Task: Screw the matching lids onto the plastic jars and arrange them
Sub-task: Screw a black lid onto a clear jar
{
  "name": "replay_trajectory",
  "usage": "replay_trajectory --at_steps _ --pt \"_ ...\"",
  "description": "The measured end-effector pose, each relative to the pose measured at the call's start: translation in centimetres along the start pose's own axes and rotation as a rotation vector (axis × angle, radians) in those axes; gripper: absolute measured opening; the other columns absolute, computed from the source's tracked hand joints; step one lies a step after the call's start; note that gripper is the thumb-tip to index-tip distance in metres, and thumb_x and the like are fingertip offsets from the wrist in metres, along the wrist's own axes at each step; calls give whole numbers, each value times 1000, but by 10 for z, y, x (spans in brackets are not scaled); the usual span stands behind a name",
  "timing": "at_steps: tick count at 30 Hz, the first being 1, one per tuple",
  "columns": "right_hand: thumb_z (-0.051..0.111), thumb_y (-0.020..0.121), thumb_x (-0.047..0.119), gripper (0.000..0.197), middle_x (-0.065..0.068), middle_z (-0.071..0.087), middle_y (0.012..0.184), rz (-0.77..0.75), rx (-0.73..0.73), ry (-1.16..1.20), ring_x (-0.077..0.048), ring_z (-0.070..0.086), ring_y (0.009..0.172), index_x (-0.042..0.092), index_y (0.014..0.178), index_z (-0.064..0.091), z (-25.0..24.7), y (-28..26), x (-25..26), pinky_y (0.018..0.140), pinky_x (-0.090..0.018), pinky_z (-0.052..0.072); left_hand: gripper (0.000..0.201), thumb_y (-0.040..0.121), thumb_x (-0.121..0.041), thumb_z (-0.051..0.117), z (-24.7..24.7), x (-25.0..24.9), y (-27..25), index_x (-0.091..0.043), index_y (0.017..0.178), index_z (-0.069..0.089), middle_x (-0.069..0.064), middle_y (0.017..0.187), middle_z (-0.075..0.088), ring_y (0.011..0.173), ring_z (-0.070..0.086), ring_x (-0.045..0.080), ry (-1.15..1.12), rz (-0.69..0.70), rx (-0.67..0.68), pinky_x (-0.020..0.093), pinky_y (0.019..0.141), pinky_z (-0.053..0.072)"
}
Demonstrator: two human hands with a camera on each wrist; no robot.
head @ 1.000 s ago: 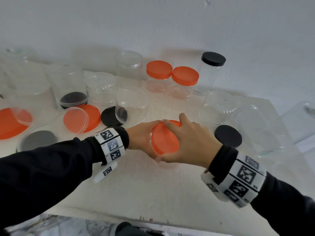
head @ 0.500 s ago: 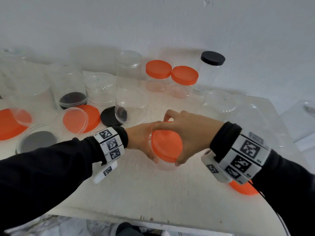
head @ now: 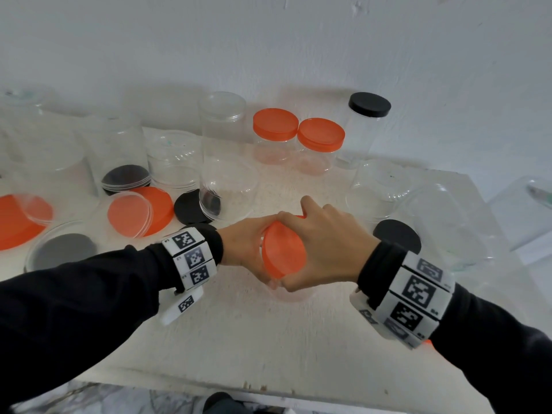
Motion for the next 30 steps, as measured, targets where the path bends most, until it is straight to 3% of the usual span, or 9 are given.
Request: replay_trajectory --at_steps 5,9,12,14,17,19,23,30 --pt "58 60 73 91 2 29 96 46 -9 15 -20 39 76 25 134 34 2 0 3 61 -28 34 81 47 -23 91 0 2 2 -48 100 35 -28 102 47 95 46 -13 38 1 -9 6 75 36" --pt "56 64 76 93 5 30 102 -34 39 9 -19 46 85 32 140 26 -1 -2 -3 66 -28 36 83 51 -20 91 1 4 1 -49 106 35 -26 107 49 100 47 -11 -10 -12 -12 8 78 39" --pt "60 66 72 92 6 31 131 -171 169 32 -21 47 106 47 141 13 -6 0 -12 80 -31 44 93 51 -21 90 1 3 0 -49 116 30 -27 111 48 103 46 -13 26 1 -1 4 79 39" --pt "65 65 68 92 6 27 138 -217 217 26 -20 46 110 50 140 15 -9 3 -15 86 -32 46 95 52 -20 90 0 3 0 -47 118 27 -30 109 45 101 45 -13 40 0 22 2 76 38" --pt "67 61 69 92 3 37 127 -218 158 4 -19 49 96 45 139 25 -7 6 -14 74 -27 43 97 40 -38 89 0 1 0 -51 114 29 -28 110 47 103 48 -8 50 -9 19 4 79 39" --pt "66 59 72 94 2 40 124 -209 113 -3 -18 49 90 42 140 28 -4 6 -13 71 -26 41 93 32 -53 79 0 -1 0 -53 111 30 -27 109 50 103 49 -13 51 -13 22 5 81 40" --pt "61 60 74 97 0 42 123 -161 63 -5 -20 49 89 37 142 25 3 2 -12 72 -26 41 91 32 -56 75 2 -3 3 -51 111 31 -26 109 51 103 51 -8 52 -2 51 15 87 44" --pt "58 60 76 98 -1 43 117 -56 19 35 -21 51 88 31 141 26 9 -2 -6 71 -27 44 99 29 -60 72 1 -4 2 -46 116 28 -27 109 48 104 50 -5 104 7 44 16 91 42"
Point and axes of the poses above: each hand's wrist, its own y-axis towards the middle knuckle, its own z-axis out of the palm, x = y × z, the point moved 2 cm from there along y, towards the middle knuckle
